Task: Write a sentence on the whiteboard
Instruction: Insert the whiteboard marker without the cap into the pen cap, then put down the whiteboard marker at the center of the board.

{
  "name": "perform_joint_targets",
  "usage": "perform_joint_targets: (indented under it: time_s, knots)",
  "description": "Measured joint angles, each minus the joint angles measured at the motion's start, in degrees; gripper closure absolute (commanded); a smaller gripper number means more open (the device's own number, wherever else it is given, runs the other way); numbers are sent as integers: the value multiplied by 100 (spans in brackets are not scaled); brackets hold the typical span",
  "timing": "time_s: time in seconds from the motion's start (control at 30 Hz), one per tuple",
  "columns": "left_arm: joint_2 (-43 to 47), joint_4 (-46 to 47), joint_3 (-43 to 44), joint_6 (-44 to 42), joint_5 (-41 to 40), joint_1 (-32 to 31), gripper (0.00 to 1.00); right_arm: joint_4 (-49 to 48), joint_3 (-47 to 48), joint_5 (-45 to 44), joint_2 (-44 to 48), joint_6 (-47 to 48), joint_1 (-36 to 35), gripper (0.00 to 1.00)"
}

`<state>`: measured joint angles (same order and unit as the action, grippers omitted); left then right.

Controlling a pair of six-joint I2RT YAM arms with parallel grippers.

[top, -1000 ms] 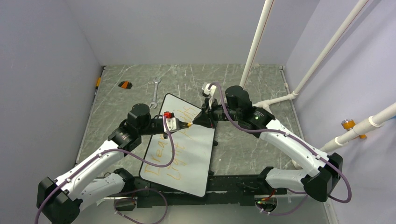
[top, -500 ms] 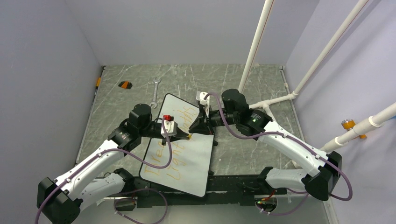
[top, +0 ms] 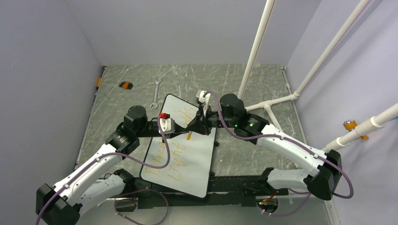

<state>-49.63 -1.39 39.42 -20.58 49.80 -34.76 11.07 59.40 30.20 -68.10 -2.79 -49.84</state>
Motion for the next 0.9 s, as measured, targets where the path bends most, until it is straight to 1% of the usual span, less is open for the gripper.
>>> perform_joint_targets:
  time_s: [0.2,0.3,0.47,0.63,0.73,0.9]
  knots:
    - [31,299,-59,101,-407,52,100,-293,-103,-868,72,-793,-107,100]
    - [31,433,-59,105,-525,72,87,-348,-96,-1207,109,-990,-144,100]
    - [44,599,-59,116,-721,83,70,-245,-55,-1810,118,-1211,-173,100]
    - [205,876,-46,81,-938,83,57,286,-68,-2312,98,-1495,44,100]
    - [267,970,-39,61,-1029,83,55,511,-170,-2494,173,-1685,345,100]
    - [264,997,-28,57,-1110,85,55,861,-374,-3005,520,-1827,662,100]
